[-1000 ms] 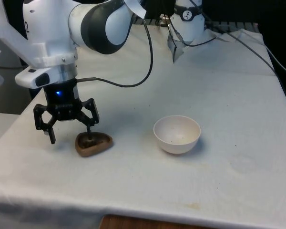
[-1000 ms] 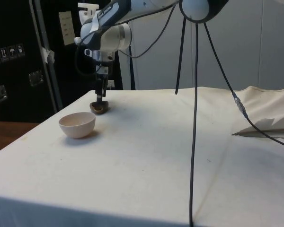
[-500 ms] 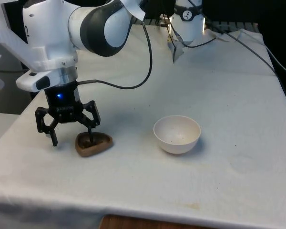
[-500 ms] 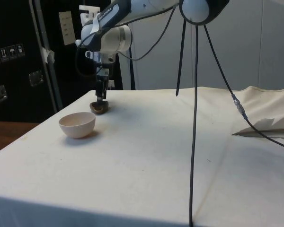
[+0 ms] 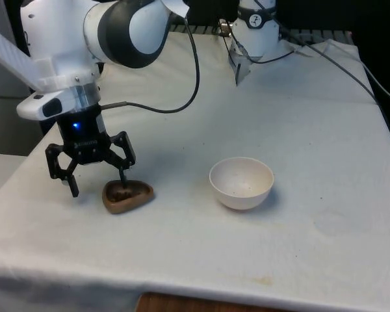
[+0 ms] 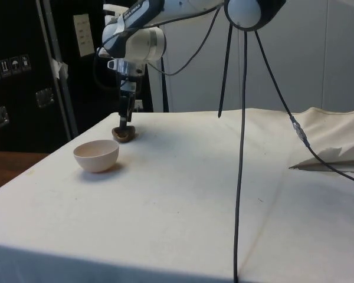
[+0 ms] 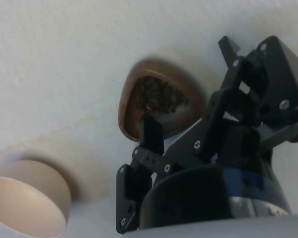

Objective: Pour the coffee beans from the cup into the bowl.

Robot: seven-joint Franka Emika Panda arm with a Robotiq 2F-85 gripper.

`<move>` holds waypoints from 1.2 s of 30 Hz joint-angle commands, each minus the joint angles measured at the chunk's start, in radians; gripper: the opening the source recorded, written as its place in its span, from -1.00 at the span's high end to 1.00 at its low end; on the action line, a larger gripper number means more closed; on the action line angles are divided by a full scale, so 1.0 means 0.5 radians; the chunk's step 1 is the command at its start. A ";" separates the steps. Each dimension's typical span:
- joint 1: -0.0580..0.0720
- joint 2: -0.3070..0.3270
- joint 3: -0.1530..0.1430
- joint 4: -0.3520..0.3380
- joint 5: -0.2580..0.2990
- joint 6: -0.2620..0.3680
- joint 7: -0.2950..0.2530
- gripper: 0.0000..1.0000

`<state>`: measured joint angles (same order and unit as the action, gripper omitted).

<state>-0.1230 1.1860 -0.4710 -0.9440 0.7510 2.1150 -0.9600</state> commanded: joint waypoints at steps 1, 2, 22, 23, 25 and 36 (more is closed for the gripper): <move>0.002 0.000 0.000 0.000 0.000 0.000 0.000 -1.00; 0.000 0.004 0.000 0.006 -0.002 -0.008 0.004 -1.00; -0.040 0.018 0.010 0.062 0.028 -0.138 -0.002 -1.00; -0.042 0.020 0.010 0.068 0.030 -0.148 -0.002 -1.00; -0.044 0.028 0.010 0.076 0.038 -0.164 0.000 -1.00; -0.036 0.022 -0.002 0.044 0.062 -0.180 -0.018 -1.00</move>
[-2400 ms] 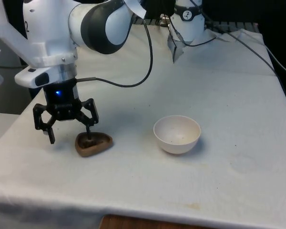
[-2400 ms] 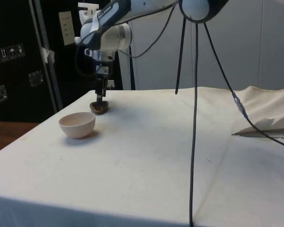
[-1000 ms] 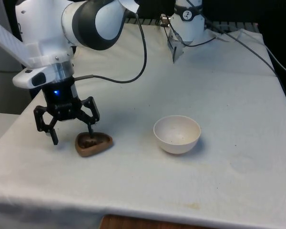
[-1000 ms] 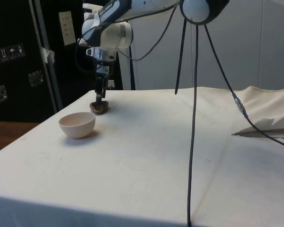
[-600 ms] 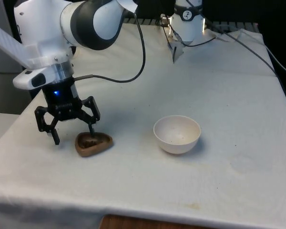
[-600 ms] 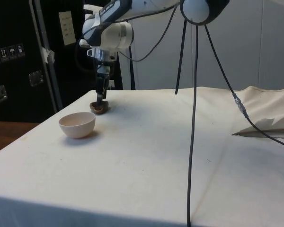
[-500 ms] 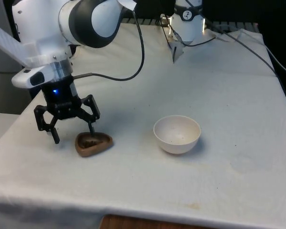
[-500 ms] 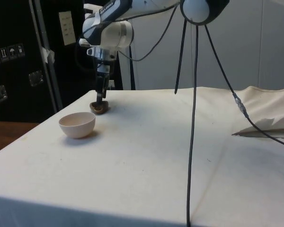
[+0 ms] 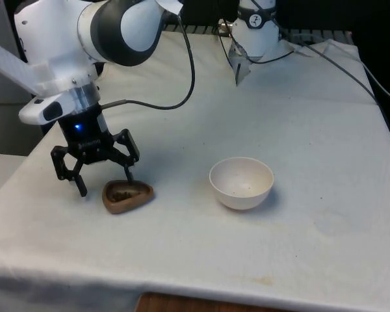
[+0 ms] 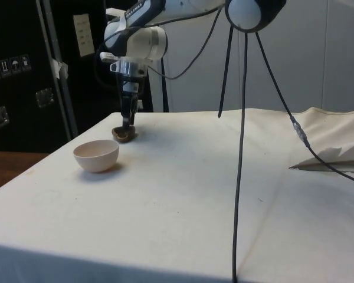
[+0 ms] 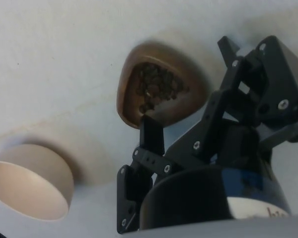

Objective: Pour the coffee beans from the cup into the bowl.

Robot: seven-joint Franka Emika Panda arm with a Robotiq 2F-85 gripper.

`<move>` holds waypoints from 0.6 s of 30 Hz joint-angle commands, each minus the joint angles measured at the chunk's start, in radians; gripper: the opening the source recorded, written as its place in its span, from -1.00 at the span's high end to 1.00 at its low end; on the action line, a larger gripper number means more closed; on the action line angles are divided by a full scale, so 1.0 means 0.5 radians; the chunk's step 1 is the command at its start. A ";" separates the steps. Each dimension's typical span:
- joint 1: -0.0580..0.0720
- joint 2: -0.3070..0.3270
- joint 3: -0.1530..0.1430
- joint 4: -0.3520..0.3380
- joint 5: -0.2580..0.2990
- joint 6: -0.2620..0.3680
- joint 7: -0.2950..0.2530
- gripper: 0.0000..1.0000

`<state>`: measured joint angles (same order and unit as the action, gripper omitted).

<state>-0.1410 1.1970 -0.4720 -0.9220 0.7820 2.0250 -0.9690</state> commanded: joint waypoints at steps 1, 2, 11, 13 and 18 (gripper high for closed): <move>-0.008 0.018 0.002 0.050 -0.010 -0.048 0.030 -1.00; -0.010 0.016 -0.002 0.050 -0.010 -0.050 0.028 -1.00; -0.002 0.024 -0.016 0.072 -0.016 -0.058 0.050 -1.00; 0.000 0.026 -0.016 0.076 -0.016 -0.058 0.054 -1.00; 0.000 0.026 -0.018 0.076 -0.014 -0.056 0.054 -1.00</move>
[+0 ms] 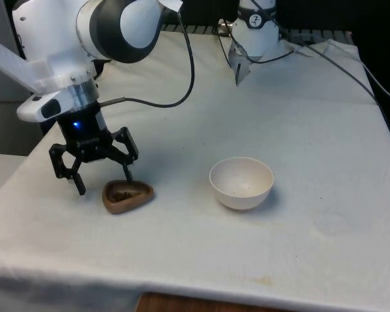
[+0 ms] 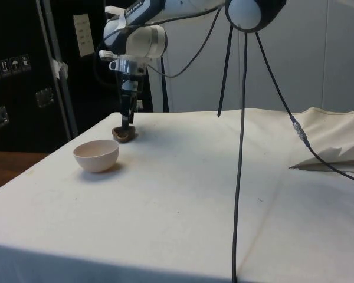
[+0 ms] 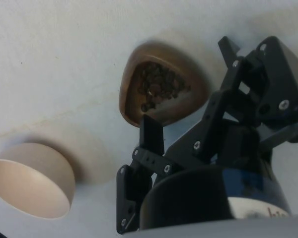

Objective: Pour the coffee beans from the cup into the bowl.

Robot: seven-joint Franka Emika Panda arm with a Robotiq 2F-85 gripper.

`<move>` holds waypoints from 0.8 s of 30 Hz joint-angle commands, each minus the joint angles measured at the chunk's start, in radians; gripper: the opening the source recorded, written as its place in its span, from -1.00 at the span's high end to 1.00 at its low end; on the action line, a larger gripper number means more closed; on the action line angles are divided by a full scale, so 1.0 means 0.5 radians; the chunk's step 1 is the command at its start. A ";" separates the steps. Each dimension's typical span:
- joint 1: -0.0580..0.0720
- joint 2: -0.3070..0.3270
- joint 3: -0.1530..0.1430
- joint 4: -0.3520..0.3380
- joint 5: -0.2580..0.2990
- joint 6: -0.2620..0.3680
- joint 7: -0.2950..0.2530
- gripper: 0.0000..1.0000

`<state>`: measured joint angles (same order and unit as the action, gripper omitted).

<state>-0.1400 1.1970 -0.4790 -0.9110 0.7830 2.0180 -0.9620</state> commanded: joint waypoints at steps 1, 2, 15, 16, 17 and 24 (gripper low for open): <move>0.000 0.028 -0.002 0.056 -0.016 -0.042 0.042 -1.00; 0.000 0.032 -0.002 0.058 -0.016 -0.042 0.042 -1.00; 0.004 0.030 0.000 0.028 -0.006 -0.012 0.016 -1.00; 0.004 0.028 0.000 0.026 -0.004 -0.008 0.012 -1.00; 0.004 0.028 0.000 0.022 -0.004 -0.006 0.010 -1.00; 0.010 0.030 -0.004 0.022 -0.006 0.002 0.010 -1.00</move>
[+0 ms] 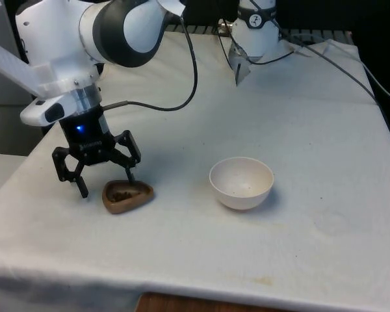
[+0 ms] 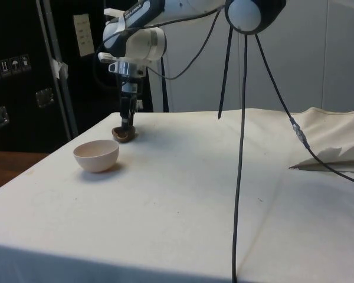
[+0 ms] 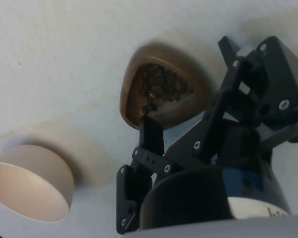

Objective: Pour the coffee beans from the cup into the bowl.

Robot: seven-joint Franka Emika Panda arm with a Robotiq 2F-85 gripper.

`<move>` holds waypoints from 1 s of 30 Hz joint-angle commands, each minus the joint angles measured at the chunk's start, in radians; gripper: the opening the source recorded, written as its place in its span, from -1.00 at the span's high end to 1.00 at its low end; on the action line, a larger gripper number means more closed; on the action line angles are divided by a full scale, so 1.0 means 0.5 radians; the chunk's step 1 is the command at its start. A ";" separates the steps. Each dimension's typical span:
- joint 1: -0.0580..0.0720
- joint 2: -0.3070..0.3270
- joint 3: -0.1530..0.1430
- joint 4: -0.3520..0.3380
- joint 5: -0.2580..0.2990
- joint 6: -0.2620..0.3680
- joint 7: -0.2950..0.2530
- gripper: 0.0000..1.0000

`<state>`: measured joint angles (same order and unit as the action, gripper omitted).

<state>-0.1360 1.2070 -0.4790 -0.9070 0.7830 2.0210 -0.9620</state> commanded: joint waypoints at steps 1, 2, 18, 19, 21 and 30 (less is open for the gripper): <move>0.002 0.010 -0.004 0.012 -0.006 -0.004 0.010 -1.00; 0.002 0.008 -0.004 0.012 -0.006 -0.002 0.010 -1.00; 0.036 0.018 -0.044 0.002 -0.018 0.054 0.020 -1.00; 0.040 0.016 -0.050 0.000 -0.016 0.054 0.020 -1.00; 0.048 0.018 -0.064 0.000 -0.014 0.058 0.018 -1.00; 0.072 0.022 -0.100 -0.004 -0.012 0.066 0.014 -1.00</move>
<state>-0.1050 1.2150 -0.5220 -0.9090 0.7820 2.0440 -0.9600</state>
